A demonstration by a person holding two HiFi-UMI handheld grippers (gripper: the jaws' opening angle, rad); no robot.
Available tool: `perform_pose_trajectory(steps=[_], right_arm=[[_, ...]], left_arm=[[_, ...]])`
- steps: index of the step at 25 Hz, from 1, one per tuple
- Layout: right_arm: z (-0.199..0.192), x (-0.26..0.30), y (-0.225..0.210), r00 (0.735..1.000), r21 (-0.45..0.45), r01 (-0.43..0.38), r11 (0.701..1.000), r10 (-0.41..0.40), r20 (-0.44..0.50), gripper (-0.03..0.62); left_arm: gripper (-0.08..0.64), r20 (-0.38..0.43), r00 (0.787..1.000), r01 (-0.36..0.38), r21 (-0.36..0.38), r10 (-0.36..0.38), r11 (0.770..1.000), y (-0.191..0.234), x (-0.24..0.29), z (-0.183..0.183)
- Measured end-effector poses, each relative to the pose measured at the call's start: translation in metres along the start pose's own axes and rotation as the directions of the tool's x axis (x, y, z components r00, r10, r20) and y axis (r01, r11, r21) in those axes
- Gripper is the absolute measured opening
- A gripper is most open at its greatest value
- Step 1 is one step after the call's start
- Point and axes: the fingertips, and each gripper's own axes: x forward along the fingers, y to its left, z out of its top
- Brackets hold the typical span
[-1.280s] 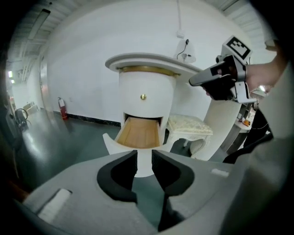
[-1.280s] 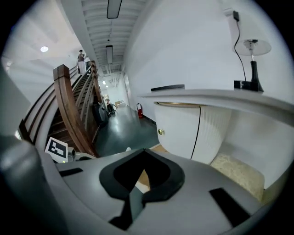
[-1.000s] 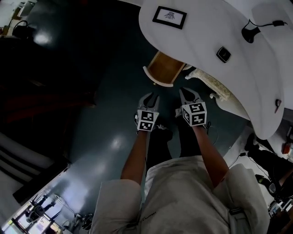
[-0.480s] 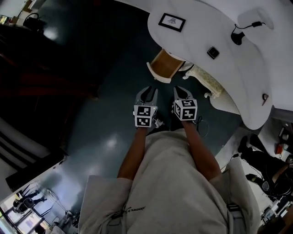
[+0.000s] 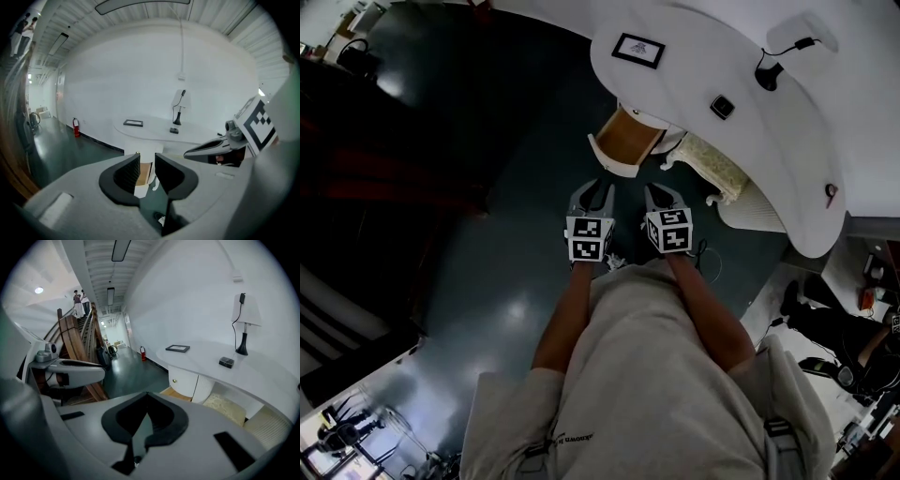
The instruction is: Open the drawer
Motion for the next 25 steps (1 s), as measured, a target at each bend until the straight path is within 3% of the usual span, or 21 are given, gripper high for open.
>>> perform_pose_trajectory(steps=[5,11,16,25], right_arm=[[0.002,0.004,-0.001,1.000,0.022,0.026,0.999,-0.026,-0.004,0.015],[0.000,0.002,0.008,1.000,-0.013,0.018,1.000,-0.018,-0.007,0.015],[-0.002,0.003,0.002,1.000,0.043,0.026,0.999,-0.025,-0.017,0.015],[-0.012,0.004,0.008,0.999,0.012,0.002,1.000,-0.001,-0.035,0.015]], left_arm=[[0.103,0.014,1.000,0.002,0.005,-0.002,1.000,0.006,-0.011,0.002],[0.103,-0.010,1.000,0.008,-0.009,-0.008,1.000,0.009,-0.015,-0.004],[0.098,-0.027,1.000,0.005,-0.001,-0.005,1.000,0.008,-0.022,-0.011],[0.055,0.032,0.999,-0.040,-0.020,0.040,0.999,0.015,-0.033,-0.010]])
